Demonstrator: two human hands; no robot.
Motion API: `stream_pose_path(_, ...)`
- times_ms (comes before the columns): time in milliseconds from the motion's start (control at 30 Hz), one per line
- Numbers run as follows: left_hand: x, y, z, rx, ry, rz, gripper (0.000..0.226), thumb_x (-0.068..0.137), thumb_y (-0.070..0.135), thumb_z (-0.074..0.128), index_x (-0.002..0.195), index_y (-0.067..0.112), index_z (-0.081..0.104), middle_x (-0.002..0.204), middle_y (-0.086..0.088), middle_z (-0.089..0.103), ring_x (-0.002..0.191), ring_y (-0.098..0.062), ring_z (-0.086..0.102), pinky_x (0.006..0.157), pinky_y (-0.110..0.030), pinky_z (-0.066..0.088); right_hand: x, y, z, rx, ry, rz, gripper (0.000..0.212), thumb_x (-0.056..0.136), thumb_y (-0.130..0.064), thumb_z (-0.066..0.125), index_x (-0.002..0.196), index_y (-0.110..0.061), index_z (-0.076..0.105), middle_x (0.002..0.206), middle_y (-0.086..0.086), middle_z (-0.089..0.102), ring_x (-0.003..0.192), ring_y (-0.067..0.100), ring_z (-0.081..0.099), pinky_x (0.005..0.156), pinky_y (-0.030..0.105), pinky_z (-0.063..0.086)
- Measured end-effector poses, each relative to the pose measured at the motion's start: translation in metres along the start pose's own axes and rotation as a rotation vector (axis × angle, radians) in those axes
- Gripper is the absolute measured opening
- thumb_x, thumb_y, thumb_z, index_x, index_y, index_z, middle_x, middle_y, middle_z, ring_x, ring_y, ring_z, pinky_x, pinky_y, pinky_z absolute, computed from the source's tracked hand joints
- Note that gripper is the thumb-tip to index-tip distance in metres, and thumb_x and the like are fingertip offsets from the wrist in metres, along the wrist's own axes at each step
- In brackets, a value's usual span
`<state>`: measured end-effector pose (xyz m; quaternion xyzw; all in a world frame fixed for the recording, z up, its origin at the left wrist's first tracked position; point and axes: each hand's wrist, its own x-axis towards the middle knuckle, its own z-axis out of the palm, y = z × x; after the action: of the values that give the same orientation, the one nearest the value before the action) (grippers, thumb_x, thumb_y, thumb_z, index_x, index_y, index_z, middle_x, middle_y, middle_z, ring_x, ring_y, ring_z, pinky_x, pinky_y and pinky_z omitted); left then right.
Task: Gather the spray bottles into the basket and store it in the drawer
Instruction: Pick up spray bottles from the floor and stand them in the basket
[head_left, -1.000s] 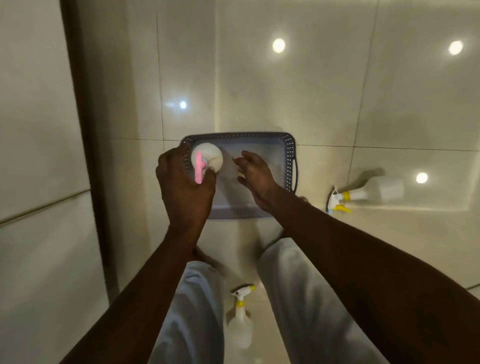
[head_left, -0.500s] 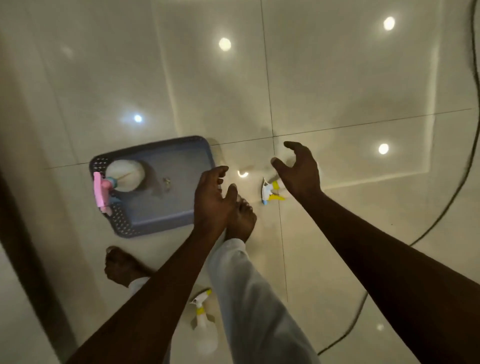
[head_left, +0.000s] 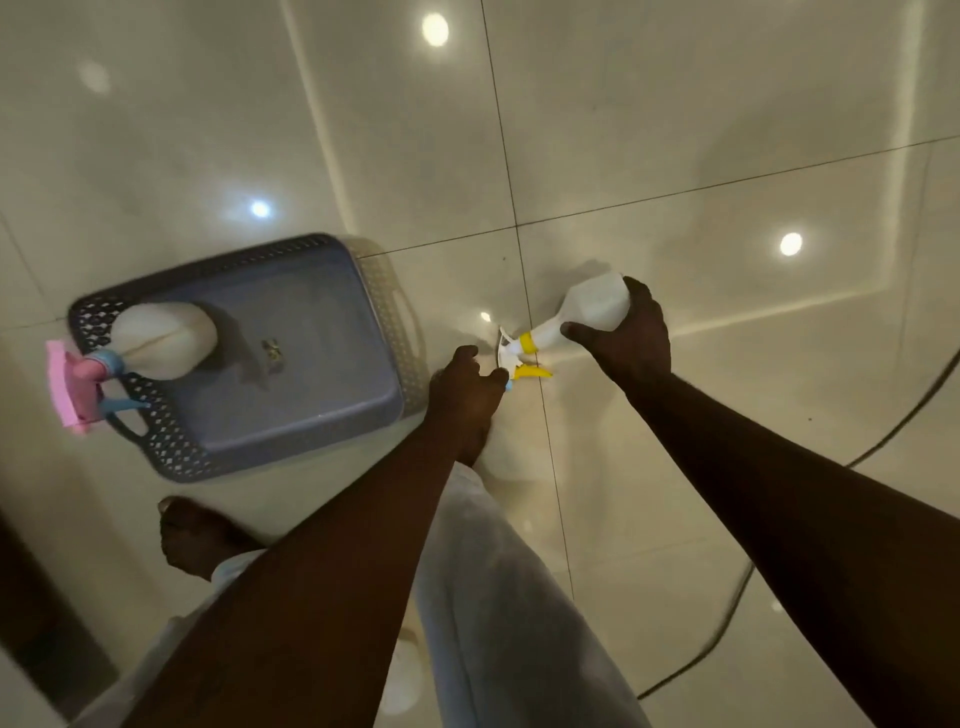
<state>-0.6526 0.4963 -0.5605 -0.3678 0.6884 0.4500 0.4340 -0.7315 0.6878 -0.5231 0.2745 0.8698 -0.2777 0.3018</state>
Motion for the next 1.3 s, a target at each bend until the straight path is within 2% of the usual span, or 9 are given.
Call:
stream_pose_path(200,0.016,-0.004,0.011,-0.054,-0.045,0.032,0.037,0.099,0.022,0.063,0.135,0.013,0.061,0.117,-0.002,0.068,0.102,-0.019,0.066,0.071,-0.01,0.044,0.013,0.002,0.006,0.021,0.007,-0.014,0.099,0.067,-0.043,0.096,0.15,-0.018,0.049,0.145,0.005,0.06,0.131,0.027,0.057,0.104,0.039,0.051)
stream_pose_path(400,-0.019,0.009,-0.011,-0.158,0.004,0.075,0.033,0.101,0.018,0.06,0.134,0.013,0.066,0.121,-0.004,0.072,0.112,-0.025,0.067,0.093,-0.033,0.052,-0.003,-0.014,-0.013,0.135,0.013,0.042,0.096,0.064,-0.049,0.096,0.146,-0.028,0.052,0.134,-0.008,0.06,0.116,0.012,0.055,0.093,0.029,0.047)
stream_pose_path(533,-0.061,0.018,-0.054,-0.258,0.095,0.045,0.034,0.098,0.019,0.064,0.131,0.016,0.07,0.112,0.0,0.074,0.091,-0.006,0.071,0.078,-0.019,0.052,-0.029,-0.043,-0.023,0.236,-0.059,0.073,0.097,0.061,-0.051,0.097,0.144,-0.031,0.053,0.133,-0.012,0.061,0.12,0.015,0.061,0.098,0.033,0.055)
stream_pose_path(700,-0.12,0.011,-0.124,-0.302,0.205,0.101,0.023,0.09,0.021,0.074,0.113,0.019,0.077,0.096,0.006,0.074,0.088,-0.008,0.071,0.086,-0.028,0.054,-0.068,-0.094,-0.009,0.347,-0.169,0.051,0.088,0.063,-0.044,0.099,0.135,-0.029,0.052,0.118,-0.021,0.059,0.104,-0.002,0.061,0.065,0.008,0.052)
stream_pose_path(767,-0.14,0.001,-0.148,-0.332,0.242,0.098,0.014,0.09,0.016,0.076,0.102,0.023,0.076,0.089,0.012,0.075,0.081,-0.001,0.071,0.084,-0.033,0.058,-0.081,-0.115,0.004,0.395,-0.206,0.065,0.085,0.063,-0.041,0.1,0.132,-0.026,0.051,0.12,-0.015,0.061,0.105,0.003,0.064,0.071,0.015,0.056)
stream_pose_path(900,-0.176,-0.017,-0.193,-0.42,0.308,0.092,0.017,0.089,0.018,0.079,0.105,0.015,0.077,0.093,-0.001,0.081,0.089,-0.023,0.078,0.086,-0.053,0.063,-0.105,-0.156,0.038,0.508,-0.317,0.086,0.088,0.062,-0.035,0.1,0.136,-0.015,0.057,0.131,0.006,0.067,0.12,0.027,0.068,0.099,0.049,0.061)
stream_pose_path(1000,-0.197,-0.027,-0.219,-0.455,0.379,0.118,0.015,0.091,0.014,0.079,0.105,0.013,0.076,0.092,-0.006,0.081,0.086,-0.028,0.079,0.085,-0.056,0.062,-0.124,-0.187,0.066,0.607,-0.39,0.103,0.085,0.058,-0.038,0.098,0.131,-0.019,0.06,0.13,0.005,0.068,0.121,0.027,0.069,0.099,0.051,0.061)
stream_pose_path(1100,-0.209,-0.031,-0.241,-0.454,0.444,0.127,0.017,0.091,0.016,0.079,0.107,0.012,0.076,0.091,-0.003,0.081,0.085,-0.021,0.079,0.084,-0.05,0.064,-0.138,-0.209,0.097,0.676,-0.481,0.142,0.066,0.066,-0.034,0.095,0.124,-0.023,0.067,0.127,0.006,0.072,0.119,0.03,0.071,0.093,0.049,0.064)
stream_pose_path(1300,-0.208,-0.032,-0.27,-0.32,0.557,0.177,0.015,0.086,0.025,0.084,0.094,0.03,0.071,0.075,0.027,0.068,0.072,0.017,0.067,0.065,0.0,0.047,-0.158,-0.226,0.154,0.733,-0.654,0.281,0.056,0.09,-0.027,0.081,0.141,-0.021,0.059,0.141,0.012,0.065,0.126,0.034,0.066,0.095,0.042,0.061)
